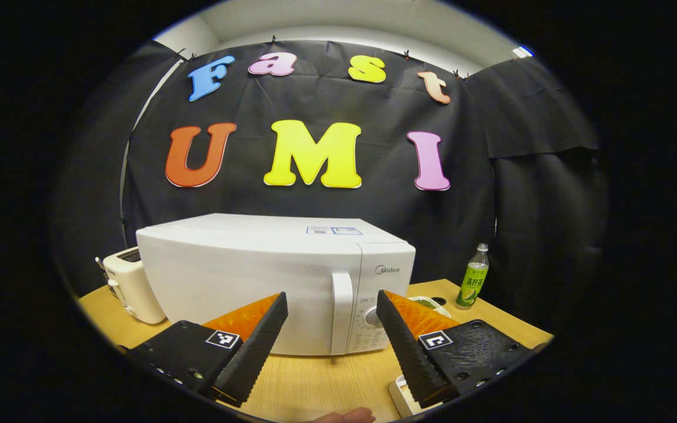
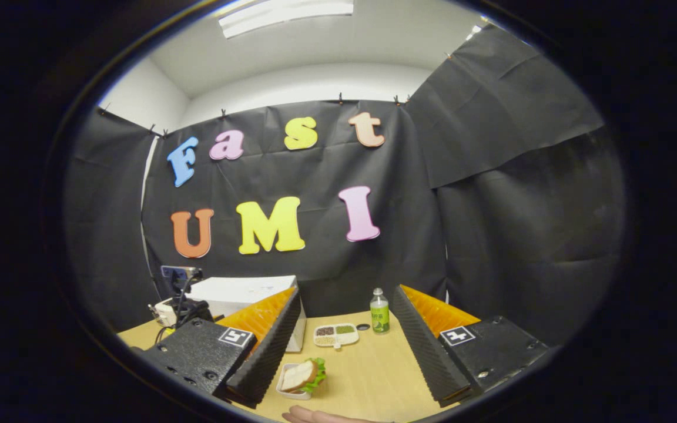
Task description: Open the microwave oven with the left hand, put the food in, and close the microwave oven.
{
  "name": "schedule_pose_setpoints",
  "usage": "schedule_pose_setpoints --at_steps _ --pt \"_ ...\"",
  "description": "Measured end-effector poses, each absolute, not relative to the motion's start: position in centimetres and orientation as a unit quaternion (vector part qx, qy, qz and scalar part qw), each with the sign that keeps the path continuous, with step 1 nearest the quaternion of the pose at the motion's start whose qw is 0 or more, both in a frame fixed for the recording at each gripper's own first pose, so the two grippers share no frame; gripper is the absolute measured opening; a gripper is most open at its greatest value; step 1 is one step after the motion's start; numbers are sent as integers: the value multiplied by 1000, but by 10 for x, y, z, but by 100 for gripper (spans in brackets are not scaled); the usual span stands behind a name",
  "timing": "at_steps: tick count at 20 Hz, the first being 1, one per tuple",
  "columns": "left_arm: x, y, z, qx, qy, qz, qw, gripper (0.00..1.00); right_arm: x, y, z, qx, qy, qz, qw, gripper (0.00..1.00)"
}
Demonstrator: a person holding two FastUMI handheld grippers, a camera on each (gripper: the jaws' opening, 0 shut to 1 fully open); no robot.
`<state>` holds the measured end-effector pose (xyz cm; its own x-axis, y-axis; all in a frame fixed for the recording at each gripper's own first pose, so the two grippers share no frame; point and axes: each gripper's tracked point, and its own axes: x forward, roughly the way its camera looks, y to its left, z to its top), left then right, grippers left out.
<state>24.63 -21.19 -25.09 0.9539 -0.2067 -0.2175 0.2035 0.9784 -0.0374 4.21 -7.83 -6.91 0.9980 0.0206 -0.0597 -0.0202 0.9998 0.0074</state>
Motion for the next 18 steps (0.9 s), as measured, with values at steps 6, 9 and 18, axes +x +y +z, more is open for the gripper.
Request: schedule_pose_setpoints --at_steps 6,9,18 --pt "282 -220 -308 13 163 -84 983 83 54 -87 -82 -2 6 42 999 100" --pt "287 -217 -307 36 149 -63 986 71 58 -96 -91 -18 6 36 999 100" --pt "289 -227 -316 14 152 -75 986 22 63 -118 -113 -9 33 21 999 92"
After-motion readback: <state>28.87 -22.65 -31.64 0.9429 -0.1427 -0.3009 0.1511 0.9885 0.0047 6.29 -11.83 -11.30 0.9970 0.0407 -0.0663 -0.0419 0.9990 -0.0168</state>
